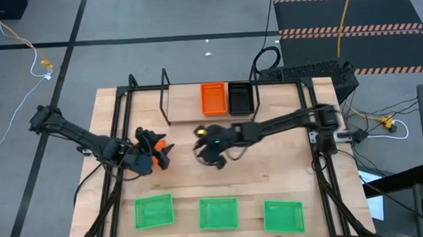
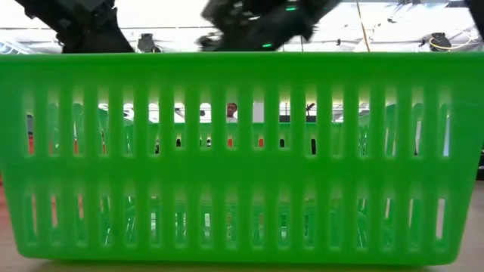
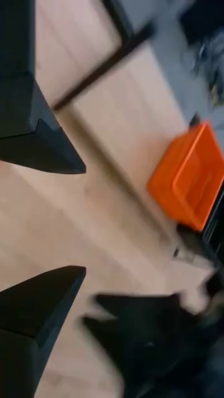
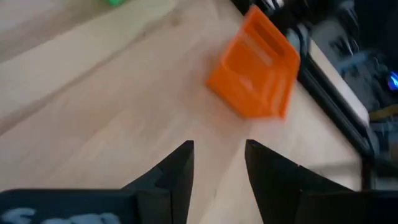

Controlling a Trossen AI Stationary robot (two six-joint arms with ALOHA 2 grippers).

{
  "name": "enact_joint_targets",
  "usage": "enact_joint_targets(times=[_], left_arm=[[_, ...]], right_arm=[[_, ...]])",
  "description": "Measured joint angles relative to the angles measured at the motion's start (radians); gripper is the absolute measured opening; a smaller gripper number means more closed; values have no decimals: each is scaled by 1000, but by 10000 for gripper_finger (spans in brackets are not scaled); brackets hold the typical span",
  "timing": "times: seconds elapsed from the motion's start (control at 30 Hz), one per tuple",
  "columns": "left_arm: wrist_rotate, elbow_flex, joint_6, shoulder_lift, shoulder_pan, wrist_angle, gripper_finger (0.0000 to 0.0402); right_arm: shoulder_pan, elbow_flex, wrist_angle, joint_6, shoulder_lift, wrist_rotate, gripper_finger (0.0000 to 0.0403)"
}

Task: Stack baskets on shelf by color
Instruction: Stack the orange bin on top of the orange bin on the shelf

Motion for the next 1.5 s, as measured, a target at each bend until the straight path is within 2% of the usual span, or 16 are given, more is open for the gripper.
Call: enact_joint_targets(times=[0.13, 0.2, 0.3, 0.47, 0.8, 1.03, 1.27, 1.4, 1.5], left_arm=[[-104, 0, -118, -20, -30, -140, 255], [-106, 0, -168, -17, -31, -213, 255], [-99, 0, -241, -15, -36, -279, 255], [-97, 0, -245, 1, -55, -279, 255], [-107, 0, -251, 3, -44, -261, 255], [-105, 0, -251, 4, -32, -254, 255], [-104, 0, -247, 4, -33, -255, 255], [-103, 0, -247, 4, -33, -255, 255], [-102, 0, -247, 4, -33, -256, 255]], right_arm=[[3, 198, -40, -63, 159, -41, 153], [8, 259, -35, -66, 227, -20, 161], [14, 299, -10, -67, 296, -18, 175], [34, 322, 172, -111, 373, -11, 193], [49, 413, 252, -179, 489, 10, 210], [23, 504, 246, -160, 559, 39, 210], [-2, 510, 157, -185, 568, 11, 210], [-9, 511, 102, -198, 568, 4, 195], [-2, 511, 84, -190, 565, 7, 164]])
